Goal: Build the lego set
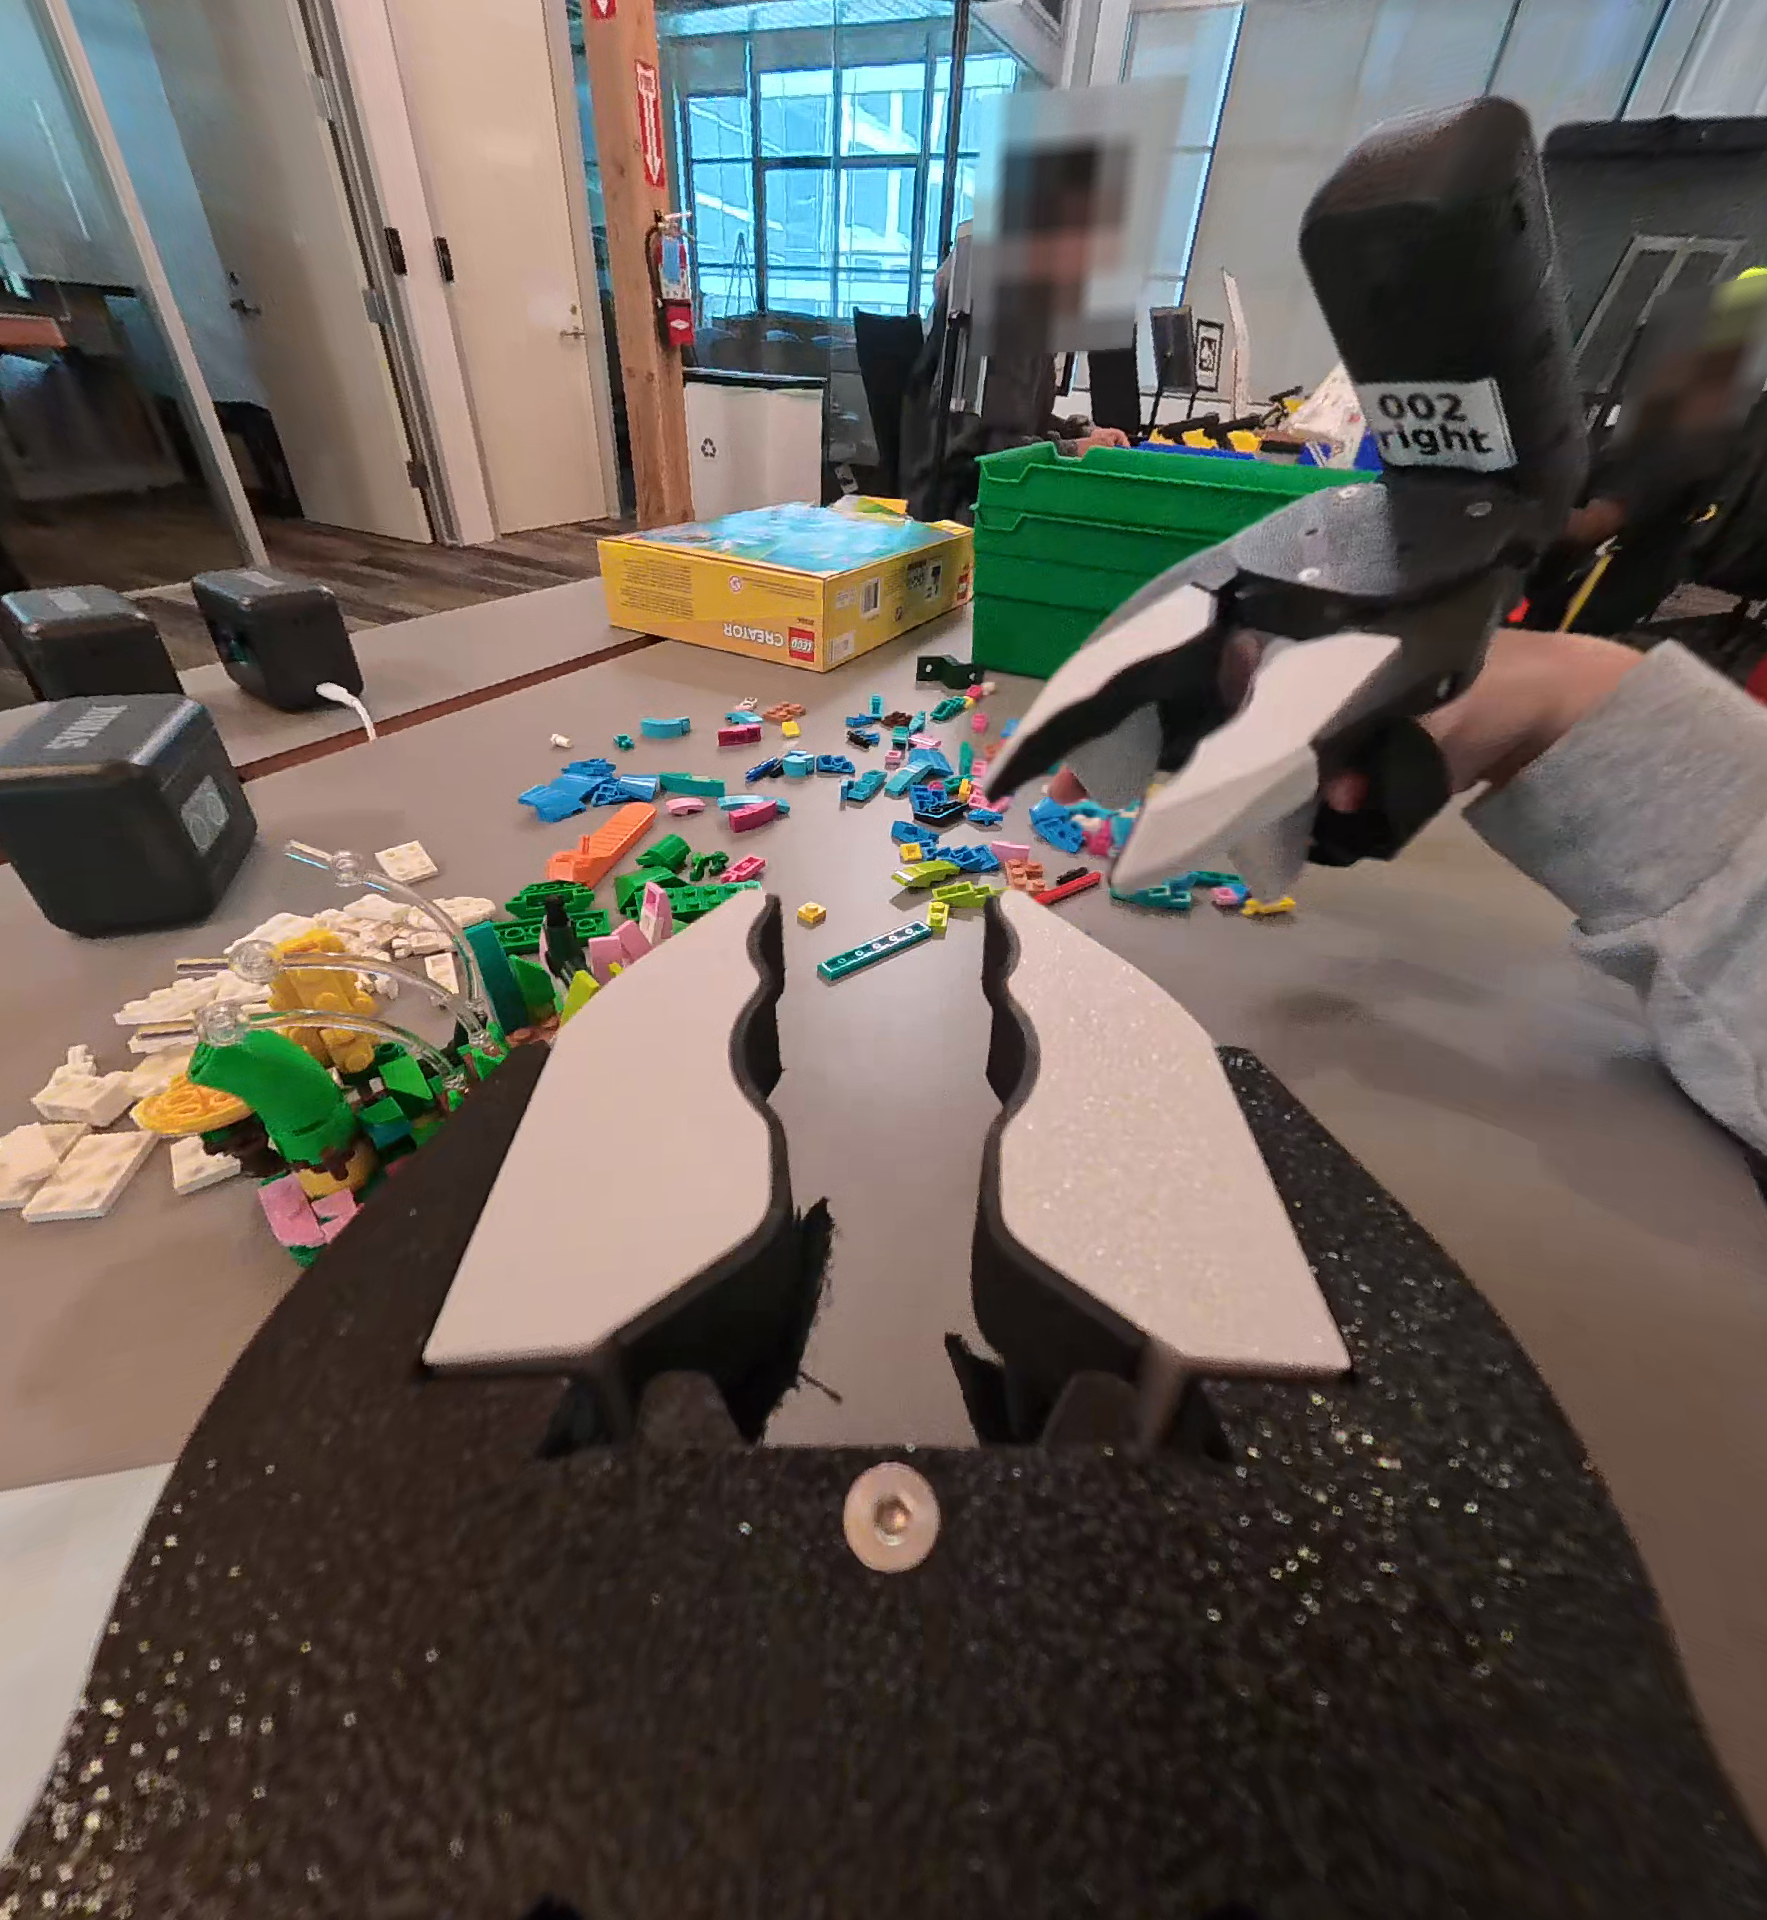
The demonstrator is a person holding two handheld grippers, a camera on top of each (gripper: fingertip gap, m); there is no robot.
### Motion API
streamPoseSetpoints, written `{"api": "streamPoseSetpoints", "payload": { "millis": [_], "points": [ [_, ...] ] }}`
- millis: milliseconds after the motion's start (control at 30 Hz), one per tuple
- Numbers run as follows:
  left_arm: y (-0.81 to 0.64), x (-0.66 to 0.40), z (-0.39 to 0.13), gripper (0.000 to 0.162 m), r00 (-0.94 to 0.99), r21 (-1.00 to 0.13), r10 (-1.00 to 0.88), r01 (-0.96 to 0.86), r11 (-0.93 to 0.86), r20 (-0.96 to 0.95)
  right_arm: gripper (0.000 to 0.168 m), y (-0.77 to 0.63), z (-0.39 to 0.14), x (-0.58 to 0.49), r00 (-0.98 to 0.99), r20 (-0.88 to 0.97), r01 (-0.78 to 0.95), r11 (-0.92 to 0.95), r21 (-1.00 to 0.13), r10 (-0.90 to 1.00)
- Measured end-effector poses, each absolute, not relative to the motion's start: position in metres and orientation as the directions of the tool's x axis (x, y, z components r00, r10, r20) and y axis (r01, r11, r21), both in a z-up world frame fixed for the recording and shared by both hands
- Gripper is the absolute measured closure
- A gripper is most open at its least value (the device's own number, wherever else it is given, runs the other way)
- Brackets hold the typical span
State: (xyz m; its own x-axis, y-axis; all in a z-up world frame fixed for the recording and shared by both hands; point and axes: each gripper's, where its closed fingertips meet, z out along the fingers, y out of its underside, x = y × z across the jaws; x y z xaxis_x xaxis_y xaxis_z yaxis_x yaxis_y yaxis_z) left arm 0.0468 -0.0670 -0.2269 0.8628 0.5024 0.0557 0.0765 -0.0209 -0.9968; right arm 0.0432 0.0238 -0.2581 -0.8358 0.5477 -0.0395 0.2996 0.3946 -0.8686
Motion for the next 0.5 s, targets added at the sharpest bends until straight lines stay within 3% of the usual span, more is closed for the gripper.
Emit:
{"api": "streamPoseSetpoints", "payload": {
  "millis": [133,333,500],
  "points": [
    [-0.063,0.049,-0.23,0.128,0.861,-0.998,0.508,0.025,-0.064,-0.011,0.11,0.036,-0.292,0.057,-0.832,0.015,0.355,0.553,-0.754,0.555],
    [-0.054,0.06,-0.237,0.127,0.88,-0.989,0.462,-0.053,-0.14,-0.113,0.113,0.041,-0.315,0.066,-0.843,-0.026,0.43,0.644,-0.632,0.537],
    [-0.05,0.066,-0.239,0.123,0.902,-0.989,0.421,-0.042,-0.143,-0.1,0.134,0.036,-0.322,0.067,-0.87,0.011,0.386,0.694,-0.608,0.494]
  ]
}}
